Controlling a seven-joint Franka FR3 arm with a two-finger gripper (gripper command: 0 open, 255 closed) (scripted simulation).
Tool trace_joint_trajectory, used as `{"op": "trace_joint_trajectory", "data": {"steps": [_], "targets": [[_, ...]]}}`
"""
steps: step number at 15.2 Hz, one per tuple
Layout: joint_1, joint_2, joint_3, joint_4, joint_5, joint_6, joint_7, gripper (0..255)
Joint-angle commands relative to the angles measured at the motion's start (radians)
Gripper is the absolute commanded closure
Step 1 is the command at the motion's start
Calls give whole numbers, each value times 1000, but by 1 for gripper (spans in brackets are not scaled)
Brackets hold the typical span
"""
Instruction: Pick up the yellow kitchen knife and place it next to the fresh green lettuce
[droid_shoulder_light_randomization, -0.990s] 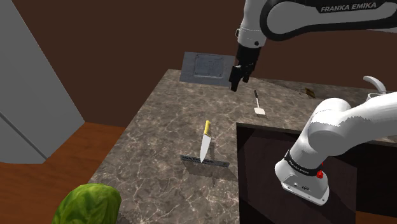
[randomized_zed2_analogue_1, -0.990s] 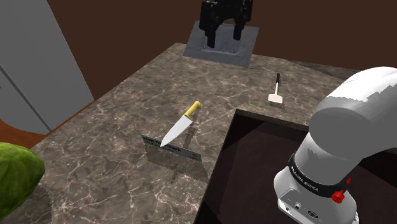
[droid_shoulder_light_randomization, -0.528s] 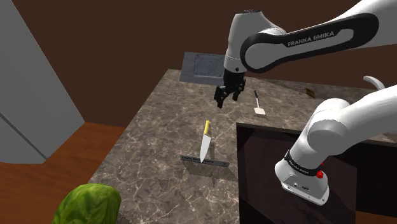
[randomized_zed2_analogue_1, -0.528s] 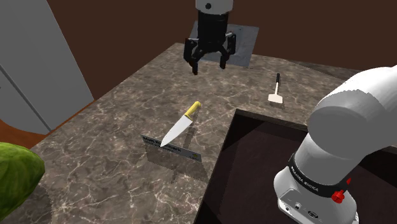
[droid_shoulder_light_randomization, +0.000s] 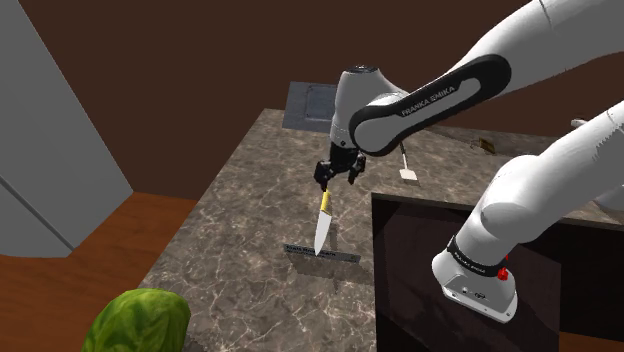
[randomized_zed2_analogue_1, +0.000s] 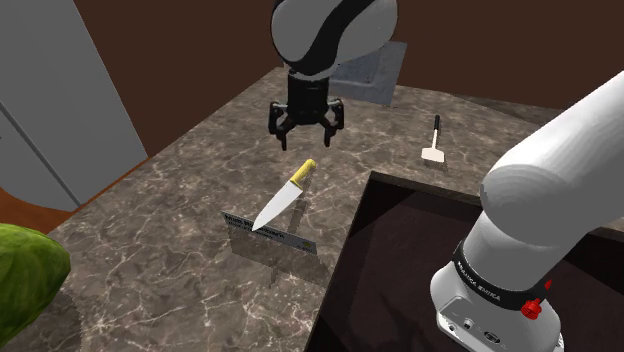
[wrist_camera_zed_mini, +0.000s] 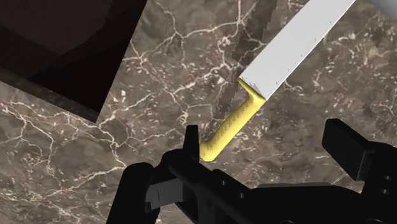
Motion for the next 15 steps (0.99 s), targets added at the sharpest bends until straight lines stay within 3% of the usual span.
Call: {"op": "trace_joint_trajectory", "data": {"steps": [1, 5, 12, 15], "targets": [[-19, 87, 29, -7, -5, 100, 70, 0], [-65, 272, 81, 23, -70, 260, 239, 0], [-77, 390, 83, 20, -157, 375, 301, 0], [-77, 400, 82, 20, -167, 384, 308, 0]]}}
